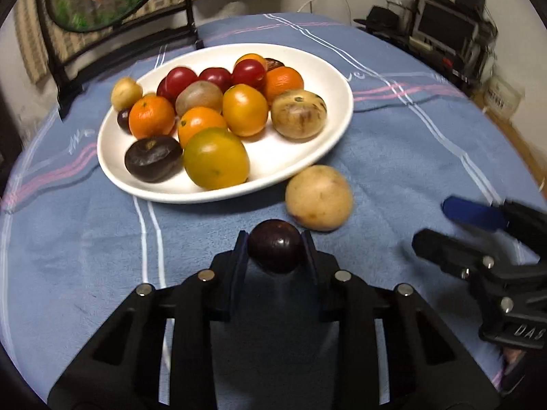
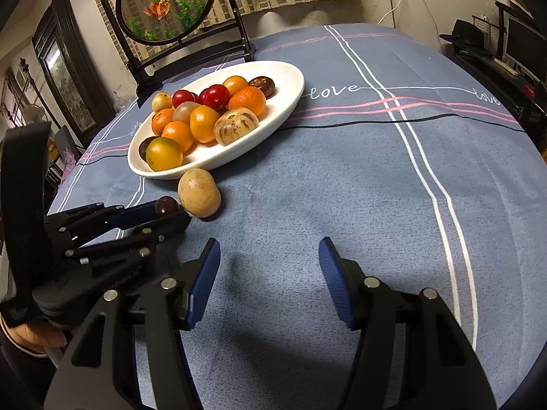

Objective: Organize fruits
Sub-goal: 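Grasp a dark purple plum with the left tool while the right tool grasps a tan fruit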

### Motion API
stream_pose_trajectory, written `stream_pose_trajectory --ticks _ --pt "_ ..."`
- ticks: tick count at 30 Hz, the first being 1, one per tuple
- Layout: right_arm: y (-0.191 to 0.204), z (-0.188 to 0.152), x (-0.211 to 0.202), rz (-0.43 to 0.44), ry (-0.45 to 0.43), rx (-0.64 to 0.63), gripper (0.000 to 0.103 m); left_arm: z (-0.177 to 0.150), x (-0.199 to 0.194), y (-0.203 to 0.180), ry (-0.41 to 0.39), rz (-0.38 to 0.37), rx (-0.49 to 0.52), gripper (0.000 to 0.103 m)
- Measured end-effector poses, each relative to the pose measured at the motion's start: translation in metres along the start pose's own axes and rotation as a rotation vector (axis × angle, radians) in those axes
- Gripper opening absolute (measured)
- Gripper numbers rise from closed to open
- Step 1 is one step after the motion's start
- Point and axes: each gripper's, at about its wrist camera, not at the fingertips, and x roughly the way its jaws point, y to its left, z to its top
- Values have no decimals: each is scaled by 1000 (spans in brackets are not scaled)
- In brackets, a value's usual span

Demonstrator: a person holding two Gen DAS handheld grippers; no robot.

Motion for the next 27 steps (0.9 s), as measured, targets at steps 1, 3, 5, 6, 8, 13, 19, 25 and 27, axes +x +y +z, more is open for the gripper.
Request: stream_pose_trajectory --ticks 1,3,5,6,8,13,19,25,27 --pt "2 0 1 -5 2 -7 60 -1 -1 -1 -2 -2 7 31" --pt "5 1 2 -15 5 -25 60 -5 -5 3 -5 -18 0 31" --pt "10 4 4 -26 11 -47 60 -9 -13 9 -22 -9 -10 31" --pt "14 5 5 -33 13 -60 60 -11 -15 11 -30 -4 -12 31" --pt "23 8 9 -40 16 -95 60 -15 -22 19 -43 0 -26 31" --pt "47 19 25 -54 33 -168 60 -24 -38 37 -64 3 -63 31" --pt "70 30 47 -51 68 -217 61 -32 -45 58 -66 8 -108 31" --pt "76 38 60 -134 63 -219 59 -35 -47 65 -67 3 -130 31" --pt "77 37 62 -140 63 -232 44 -35 -46 66 -65 -3 -133 31"
